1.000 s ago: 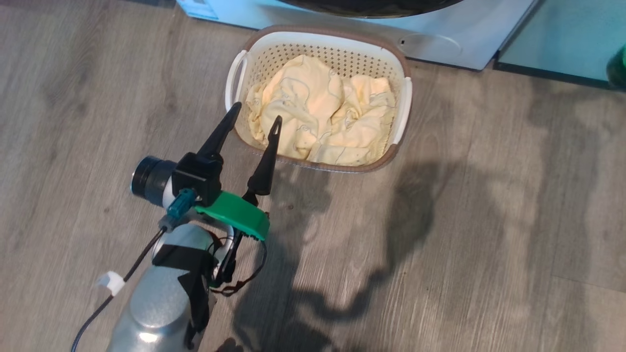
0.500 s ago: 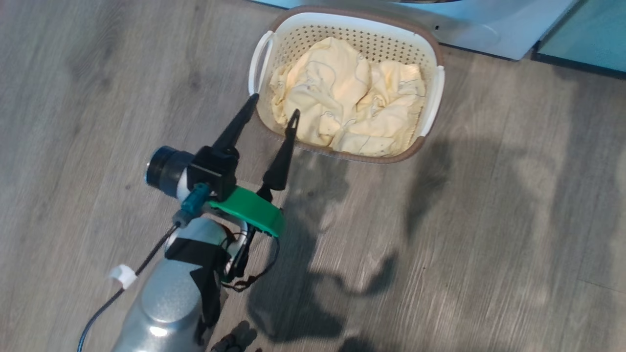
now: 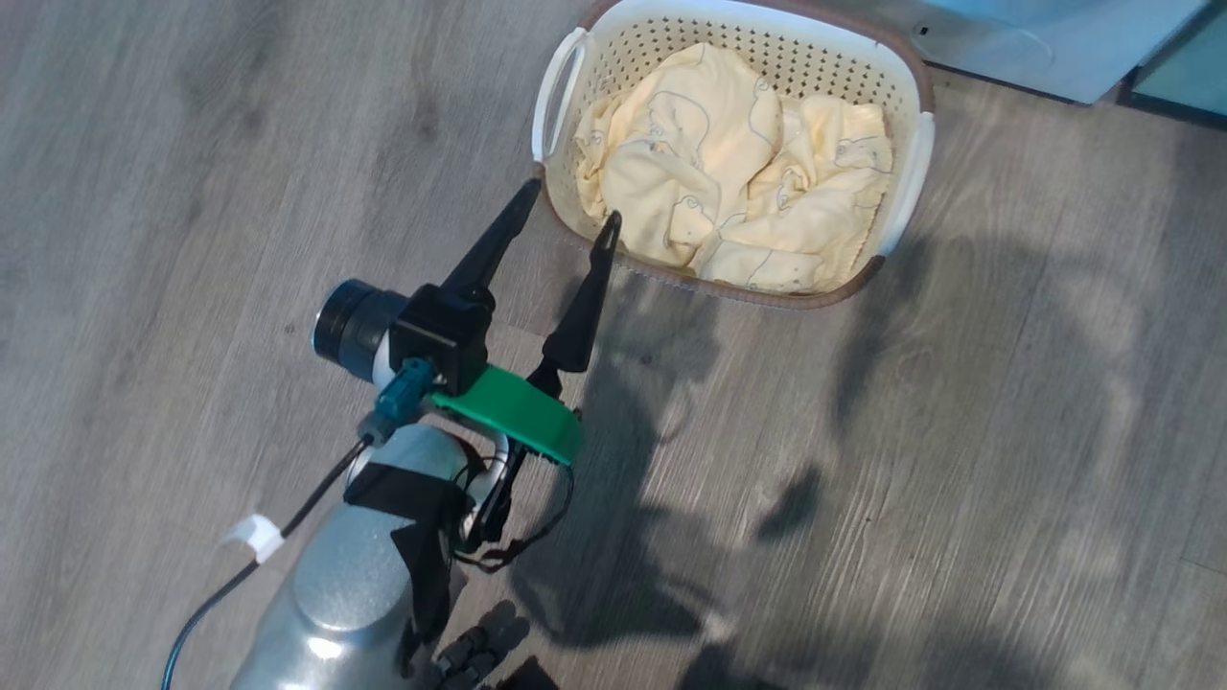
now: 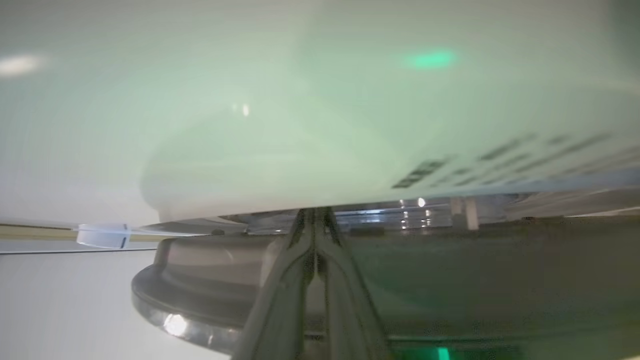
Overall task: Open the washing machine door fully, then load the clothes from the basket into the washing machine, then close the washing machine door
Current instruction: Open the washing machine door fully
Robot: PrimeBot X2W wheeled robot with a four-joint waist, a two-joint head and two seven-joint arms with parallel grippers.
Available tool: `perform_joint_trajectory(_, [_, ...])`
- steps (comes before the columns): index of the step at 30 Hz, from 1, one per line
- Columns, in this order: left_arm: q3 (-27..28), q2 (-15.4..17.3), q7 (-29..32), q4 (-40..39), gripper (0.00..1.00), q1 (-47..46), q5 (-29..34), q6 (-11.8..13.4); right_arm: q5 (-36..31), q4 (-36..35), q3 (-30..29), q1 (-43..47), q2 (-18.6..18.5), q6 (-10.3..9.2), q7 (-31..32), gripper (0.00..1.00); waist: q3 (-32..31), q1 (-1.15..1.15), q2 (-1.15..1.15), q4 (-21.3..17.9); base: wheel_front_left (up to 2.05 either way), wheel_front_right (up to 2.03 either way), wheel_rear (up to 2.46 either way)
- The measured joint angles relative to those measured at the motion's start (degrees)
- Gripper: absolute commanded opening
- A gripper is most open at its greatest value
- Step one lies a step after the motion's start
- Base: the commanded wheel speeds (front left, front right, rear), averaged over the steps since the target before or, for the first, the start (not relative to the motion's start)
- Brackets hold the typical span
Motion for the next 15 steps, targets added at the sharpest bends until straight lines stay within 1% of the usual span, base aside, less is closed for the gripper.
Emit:
perform_joint_trajectory(8, [-0.5,0.0,0.0,-0.3,1.0,-0.6,-1.3,0.9,-1.0,2.3,0.9,-1.0,0.0,0.01,-0.1,0.0,0.7,-0.01,0.0,0.9,0.0,0.0,0.0])
perform_joint_trajectory(15, [-0.8,-0.1,0.0,-0.4,1.0,-0.6,-1.4,1.5,-2.0,2.4,1.4,-1.1,0.0,0.01,0.0,0.0,1.1,-0.01,0.0,0.8,0.0,0.0,0.0])
